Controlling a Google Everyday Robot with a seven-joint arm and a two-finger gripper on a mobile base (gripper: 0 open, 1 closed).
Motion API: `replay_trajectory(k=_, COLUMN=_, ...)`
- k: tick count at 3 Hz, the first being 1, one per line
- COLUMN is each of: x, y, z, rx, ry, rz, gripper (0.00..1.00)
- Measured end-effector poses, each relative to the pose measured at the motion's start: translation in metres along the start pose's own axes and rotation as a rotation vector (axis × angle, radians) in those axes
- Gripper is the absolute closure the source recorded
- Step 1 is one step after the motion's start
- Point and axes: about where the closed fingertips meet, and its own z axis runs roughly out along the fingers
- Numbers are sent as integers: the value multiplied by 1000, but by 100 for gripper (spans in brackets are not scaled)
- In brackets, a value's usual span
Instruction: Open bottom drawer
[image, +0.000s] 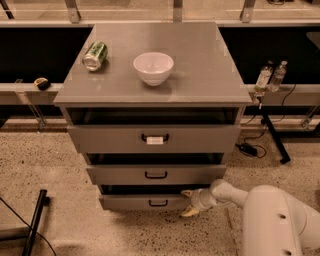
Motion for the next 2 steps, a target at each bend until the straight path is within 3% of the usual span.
replay_trajectory(k=1, x=0, y=0, z=0, rx=-1, ry=0, rz=0, gripper=32)
replay_trajectory(k=2, x=-4, y=17, z=-7, rx=-22, ry=-2, rz=0, gripper=32)
